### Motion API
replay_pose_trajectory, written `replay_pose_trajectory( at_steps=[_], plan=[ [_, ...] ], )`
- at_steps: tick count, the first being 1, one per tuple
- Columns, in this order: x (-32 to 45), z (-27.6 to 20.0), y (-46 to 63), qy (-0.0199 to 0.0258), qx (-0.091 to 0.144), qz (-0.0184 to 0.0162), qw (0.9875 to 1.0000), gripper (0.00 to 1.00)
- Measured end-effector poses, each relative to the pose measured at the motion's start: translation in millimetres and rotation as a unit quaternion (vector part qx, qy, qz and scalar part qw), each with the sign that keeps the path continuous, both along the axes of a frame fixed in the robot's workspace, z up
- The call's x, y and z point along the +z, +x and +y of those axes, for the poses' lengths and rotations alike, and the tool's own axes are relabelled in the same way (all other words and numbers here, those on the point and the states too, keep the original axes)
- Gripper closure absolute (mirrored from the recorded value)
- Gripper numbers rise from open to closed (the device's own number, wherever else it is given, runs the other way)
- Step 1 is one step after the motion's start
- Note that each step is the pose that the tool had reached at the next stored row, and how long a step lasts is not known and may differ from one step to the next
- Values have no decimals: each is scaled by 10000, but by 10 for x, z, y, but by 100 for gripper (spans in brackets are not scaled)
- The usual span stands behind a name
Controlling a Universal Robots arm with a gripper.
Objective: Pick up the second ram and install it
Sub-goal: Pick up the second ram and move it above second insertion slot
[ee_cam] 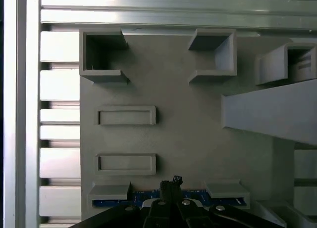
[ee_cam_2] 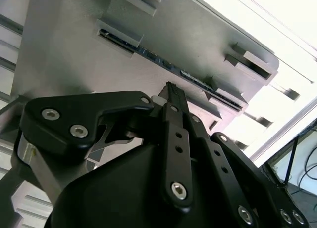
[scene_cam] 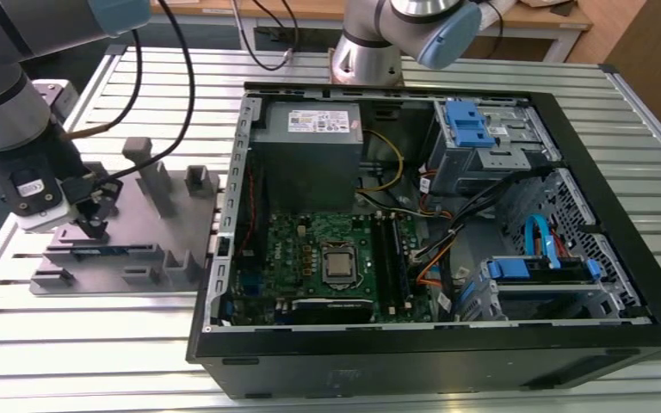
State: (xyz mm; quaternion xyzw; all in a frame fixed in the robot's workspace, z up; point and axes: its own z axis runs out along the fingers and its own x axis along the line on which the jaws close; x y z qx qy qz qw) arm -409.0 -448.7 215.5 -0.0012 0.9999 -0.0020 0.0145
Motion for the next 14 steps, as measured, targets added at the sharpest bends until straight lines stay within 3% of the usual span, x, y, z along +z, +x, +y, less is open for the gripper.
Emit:
replay_pose_trajectory(
  at_steps=[7,14],
  plan=[
    [0,0,0,0,528,0,9986,89],
    [-1,0,0,0,992,0,9951,89]
  ],
)
